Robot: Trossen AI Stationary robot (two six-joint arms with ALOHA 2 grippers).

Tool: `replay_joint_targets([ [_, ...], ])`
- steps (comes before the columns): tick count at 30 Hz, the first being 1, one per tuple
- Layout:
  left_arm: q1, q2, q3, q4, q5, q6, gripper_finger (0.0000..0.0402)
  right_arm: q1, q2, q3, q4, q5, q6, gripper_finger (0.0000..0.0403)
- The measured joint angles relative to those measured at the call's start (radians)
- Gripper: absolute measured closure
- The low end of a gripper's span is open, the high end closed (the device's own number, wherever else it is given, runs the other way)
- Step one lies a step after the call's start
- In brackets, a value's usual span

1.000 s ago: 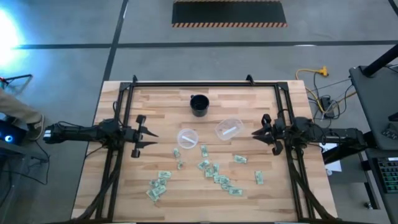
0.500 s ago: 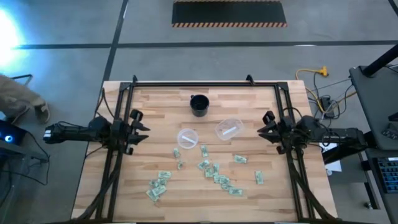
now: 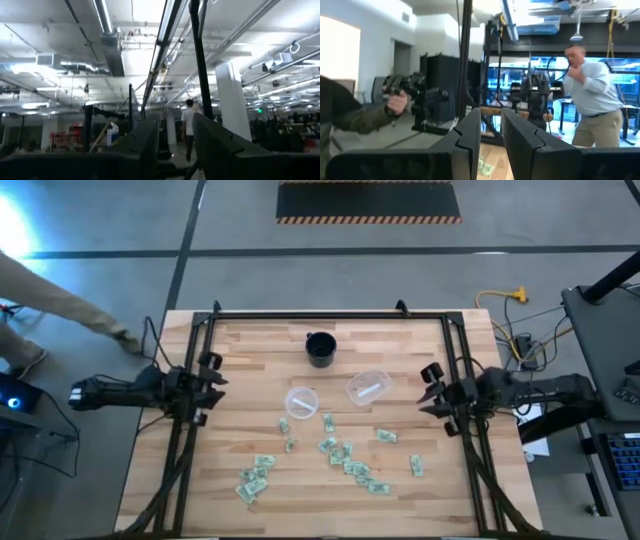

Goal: Pick and place Stevia / Truvia into bins
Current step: Put the green stevia packet into the left transparent container

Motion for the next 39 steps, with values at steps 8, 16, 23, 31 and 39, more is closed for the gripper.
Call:
replay_joint_targets([
  [8,-0.011,0.199,0.042,0.020,-0.022,0.005,0.0297,0.053,0.099,0.122,0.000,-0.026,-0.171,0.0335],
  [16,-0.011,0.484,0.210,0.131,-0.036,0.169,0.0297,0.073,0.261,0.250,-0.008,-0.100,-0.163,0.0335],
  [23,-0.050,0.679,0.478,-0.322,0.019,0.151,0.0297,0.101,0.413,0.324,-0.054,-0.097,-0.135,0.0335],
  [31,-0.237,0.861,0.690,-0.604,-0.099,0.193,0.0297,0.103,0.518,0.472,-0.278,-0.087,-0.162,0.0335],
  [39,-0.466,0.945,0.774,-0.904,-0.493,0.017,0.0297,0.105,0.510,0.552,-0.558,0.066,-0.195,0.0335],
])
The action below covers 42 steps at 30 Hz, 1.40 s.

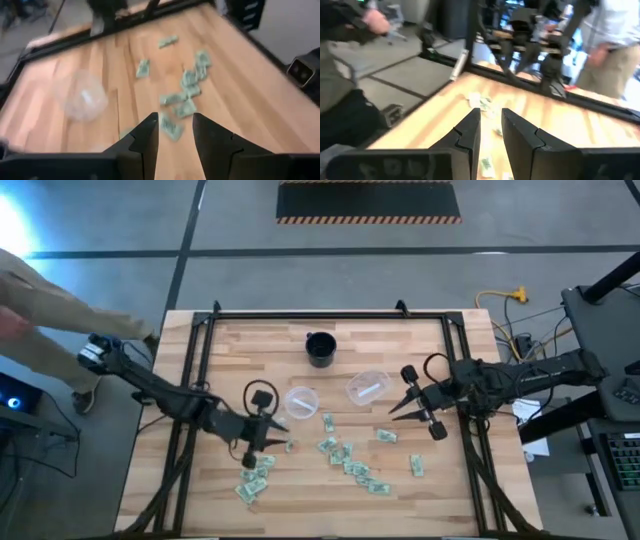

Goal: Pick and place Stevia / Truvia into bins
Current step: Put the green stevia packet into the left transparent container

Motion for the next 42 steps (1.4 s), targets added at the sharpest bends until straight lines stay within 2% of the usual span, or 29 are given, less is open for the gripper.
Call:
replay_joint_targets([
  [4,-0.056,0.058,0.005,-0.064,-0.078,-0.123,0.0297,0.000,-0.010,0.004,-0.072,0.075,0.008,0.0335],
  [9,-0.063,0.177,0.002,-0.131,-0.091,-0.276,0.0297,0.000,0.000,-0.030,-0.093,0.112,0.066,0.0335],
  [15,-0.063,0.323,0.003,-0.134,-0.090,-0.281,0.0297,0.028,0.006,-0.080,-0.096,0.214,0.122,0.0335],
  [21,-0.061,0.395,0.007,-0.134,-0.091,-0.280,0.0297,0.058,0.012,-0.089,-0.087,0.239,0.146,0.0335],
  [29,-0.052,0.479,0.007,-0.052,-0.093,-0.244,0.0297,0.061,0.012,-0.089,-0.066,0.238,0.139,0.0335],
  [36,-0.047,0.488,0.012,-0.046,-0.091,-0.224,0.0297,0.061,0.012,-0.089,-0.066,0.238,0.142,0.0335],
  [42,-0.045,0.487,0.010,-0.038,-0.043,-0.214,0.0297,0.061,0.012,-0.089,-0.066,0.238,0.141,0.0335],
])
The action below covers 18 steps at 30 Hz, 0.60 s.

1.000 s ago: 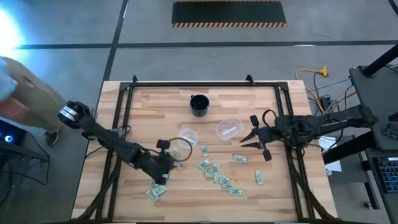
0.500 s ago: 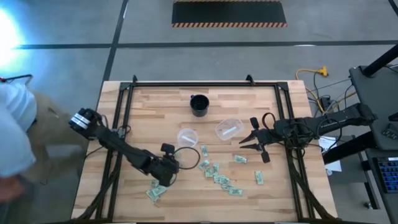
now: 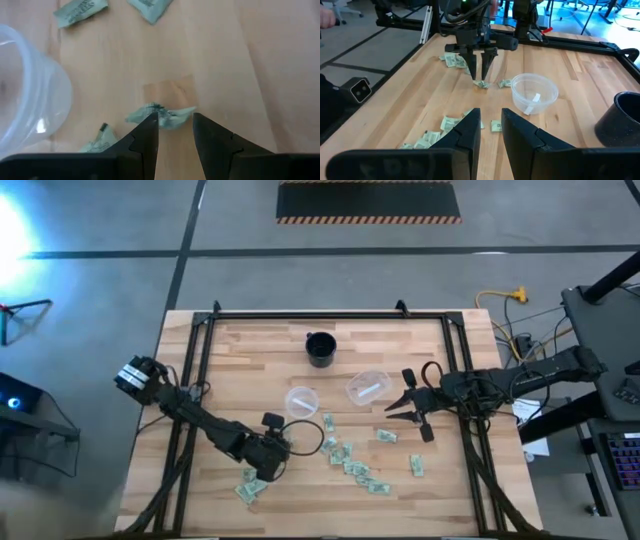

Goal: Pick and place Stevia / Truvia into bins
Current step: Put the green stevia packet into the left transparent container

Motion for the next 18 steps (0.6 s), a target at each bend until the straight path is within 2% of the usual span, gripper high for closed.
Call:
replay_joint_targets([
  [18,0.028,0.000,-0.008,0.006,0.002,0.025,0.0297,0.000,0.000,0.000,0.011,0.000,0.004,0.0335],
])
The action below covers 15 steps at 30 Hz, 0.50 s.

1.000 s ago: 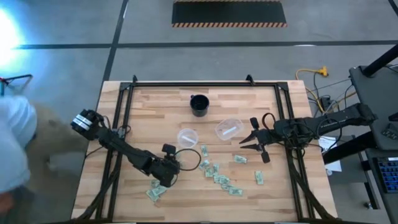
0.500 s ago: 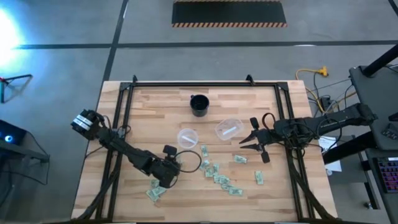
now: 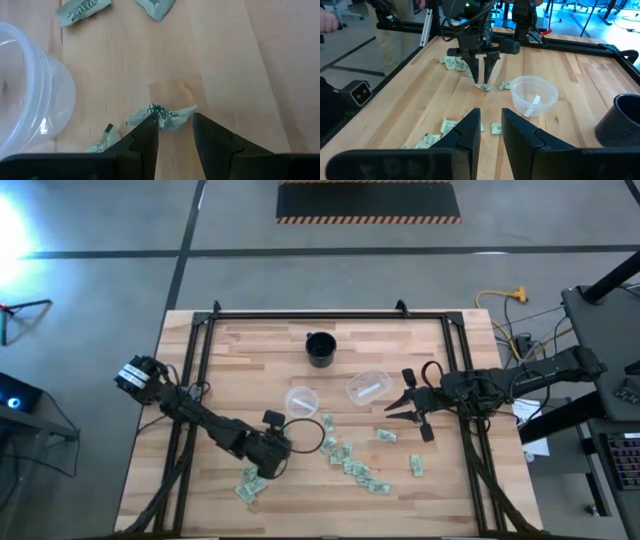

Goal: Pick and place Stevia / Truvia into bins
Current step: Put the green stevia packet into the left transparent container

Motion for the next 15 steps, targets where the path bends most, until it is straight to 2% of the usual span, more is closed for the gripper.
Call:
replay_joint_targets([
  [8,0.011,0.004,-0.001,0.001,-0.002,0.016,0.0297,0.000,0.000,0.000,0.001,0.000,-0.003,0.0335],
  [15,0.016,0.065,0.010,0.005,-0.005,0.018,0.0297,0.000,0.000,0.000,0.002,-0.001,-0.002,0.0335],
])
